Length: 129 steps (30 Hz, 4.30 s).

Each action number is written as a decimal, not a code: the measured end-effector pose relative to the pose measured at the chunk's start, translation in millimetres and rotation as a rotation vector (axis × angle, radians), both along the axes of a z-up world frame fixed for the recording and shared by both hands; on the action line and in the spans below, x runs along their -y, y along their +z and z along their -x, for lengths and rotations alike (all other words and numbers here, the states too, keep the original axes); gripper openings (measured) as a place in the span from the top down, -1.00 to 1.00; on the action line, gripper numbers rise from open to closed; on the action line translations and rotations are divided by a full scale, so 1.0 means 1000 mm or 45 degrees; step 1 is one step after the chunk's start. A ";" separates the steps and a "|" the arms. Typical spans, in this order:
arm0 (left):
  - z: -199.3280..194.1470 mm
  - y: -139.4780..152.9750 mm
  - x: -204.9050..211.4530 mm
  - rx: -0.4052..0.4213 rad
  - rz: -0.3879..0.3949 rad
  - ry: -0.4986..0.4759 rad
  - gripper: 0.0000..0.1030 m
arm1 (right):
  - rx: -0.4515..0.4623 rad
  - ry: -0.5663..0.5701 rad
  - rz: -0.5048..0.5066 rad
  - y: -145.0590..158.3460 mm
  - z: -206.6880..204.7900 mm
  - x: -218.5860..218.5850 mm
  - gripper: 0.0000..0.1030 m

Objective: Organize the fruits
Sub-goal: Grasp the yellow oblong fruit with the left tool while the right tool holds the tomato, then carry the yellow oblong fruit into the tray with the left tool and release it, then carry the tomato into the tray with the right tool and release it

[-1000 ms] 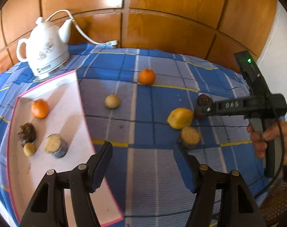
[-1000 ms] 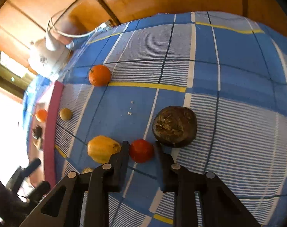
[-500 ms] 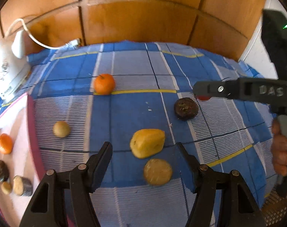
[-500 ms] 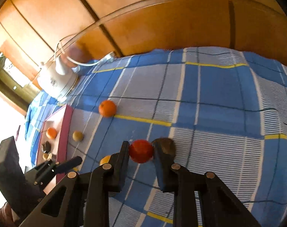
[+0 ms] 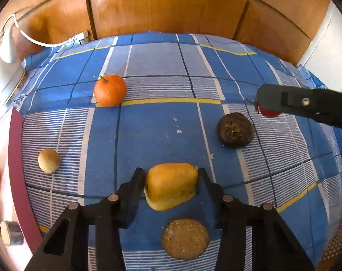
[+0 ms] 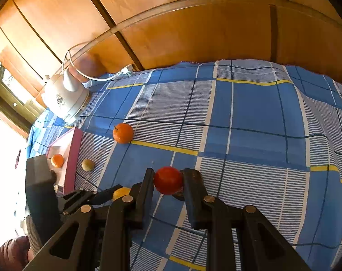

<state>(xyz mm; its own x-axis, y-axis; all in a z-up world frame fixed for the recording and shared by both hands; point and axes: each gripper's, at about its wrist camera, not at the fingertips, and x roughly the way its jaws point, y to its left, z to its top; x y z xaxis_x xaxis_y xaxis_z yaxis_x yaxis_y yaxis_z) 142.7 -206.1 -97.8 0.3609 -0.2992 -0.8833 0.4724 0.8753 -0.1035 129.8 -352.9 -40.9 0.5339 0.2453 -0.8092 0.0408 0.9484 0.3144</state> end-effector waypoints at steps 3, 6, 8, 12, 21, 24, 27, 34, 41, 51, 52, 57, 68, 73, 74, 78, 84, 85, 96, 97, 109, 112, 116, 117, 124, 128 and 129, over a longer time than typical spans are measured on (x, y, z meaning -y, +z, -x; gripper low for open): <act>0.000 0.004 -0.011 -0.014 0.058 0.033 0.09 | -0.015 -0.016 0.054 -0.003 -0.001 0.002 0.51; 0.007 0.018 -0.023 0.047 0.091 0.056 0.09 | -0.024 -0.041 0.072 -0.006 -0.001 0.006 0.51; 0.012 0.026 -0.029 0.081 0.101 0.066 0.09 | -0.019 -0.042 0.067 -0.007 -0.001 0.007 0.51; 0.023 0.039 -0.043 0.129 0.125 0.096 0.09 | 0.016 0.047 0.050 -0.004 0.001 -0.004 0.51; 0.044 0.052 -0.065 0.174 0.122 0.157 0.09 | -0.052 0.245 0.074 -0.026 0.000 -0.038 0.51; 0.051 0.055 -0.070 0.194 0.118 0.164 0.09 | -0.095 0.276 0.092 -0.037 -0.001 -0.044 0.51; 0.056 0.058 -0.073 0.202 0.125 0.168 0.09 | -0.136 0.282 0.121 -0.046 -0.002 -0.047 0.51; 0.064 0.062 -0.078 0.211 0.134 0.168 0.09 | -0.161 0.269 0.129 -0.055 -0.002 -0.046 0.51; 0.069 0.065 -0.082 0.212 0.138 0.177 0.09 | -0.169 0.281 0.126 -0.057 -0.002 -0.045 0.51; 0.073 0.065 -0.088 0.213 0.138 0.188 0.08 | -0.162 0.289 0.155 -0.057 -0.002 -0.051 0.51; 0.073 0.065 -0.090 0.212 0.138 0.189 0.09 | -0.162 0.290 0.159 -0.057 -0.002 -0.052 0.51; 0.075 0.065 -0.095 0.214 0.138 0.200 0.09 | -0.160 0.296 0.175 -0.059 -0.002 -0.055 0.50; 0.078 0.065 -0.108 0.216 0.131 0.224 0.09 | -0.145 0.308 0.217 -0.059 -0.001 -0.060 0.51; 0.078 0.068 -0.134 0.213 0.160 0.266 0.09 | -0.139 0.310 0.236 -0.058 0.000 -0.063 0.51; 0.078 0.069 -0.142 0.213 0.167 0.284 0.09 | -0.139 0.310 0.238 -0.059 0.000 -0.063 0.51; 0.076 0.072 -0.189 0.208 0.190 0.414 0.09 | -0.135 0.312 0.242 -0.058 0.000 -0.064 0.51; 0.083 0.069 -0.267 0.200 0.198 0.646 0.09 | -0.134 0.309 0.246 -0.058 0.001 -0.064 0.51; 0.084 0.067 -0.277 0.200 0.198 0.675 0.08 | -0.134 0.310 0.247 -0.059 0.001 -0.064 0.51; 0.079 0.049 -0.294 0.172 0.172 0.729 0.08 | -0.134 0.300 0.257 -0.058 0.002 -0.065 0.51; 0.078 0.047 -0.293 0.166 0.162 0.730 0.08 | -0.134 0.300 0.257 -0.058 0.002 -0.065 0.51; 0.055 0.035 -0.290 0.208 0.023 0.728 -0.01 | -0.135 0.301 0.258 -0.059 0.002 -0.065 0.51; 0.057 0.037 -0.288 0.247 -0.008 0.730 -0.09 | -0.134 0.302 0.259 -0.059 0.002 -0.065 0.51; 0.061 0.038 -0.291 0.245 -0.012 0.764 -0.09 | -0.134 0.303 0.263 -0.059 0.002 -0.065 0.50; 0.062 0.039 -0.292 0.245 -0.014 0.776 -0.09 | -0.133 0.303 0.266 -0.059 0.002 -0.065 0.51; 0.076 0.052 -0.289 0.289 0.009 0.810 -0.09 | -0.130 0.298 0.284 -0.059 0.003 -0.068 0.50; 0.083 0.061 -0.283 0.318 0.025 0.788 -0.09 | -0.128 0.296 0.290 -0.059 0.003 -0.069 0.50; 0.084 0.062 -0.281 0.323 0.027 0.779 -0.09 | -0.127 0.296 0.292 -0.059 0.003 -0.069 0.50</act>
<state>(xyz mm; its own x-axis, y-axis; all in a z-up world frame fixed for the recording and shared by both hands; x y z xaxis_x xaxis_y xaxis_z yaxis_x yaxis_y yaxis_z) 58.5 75.2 -35.7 0.6672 0.0098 -0.7448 -0.0978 0.9924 -0.0745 126.5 -284.4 -99.6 0.4003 0.1567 -0.9029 -0.1649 0.9815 0.0972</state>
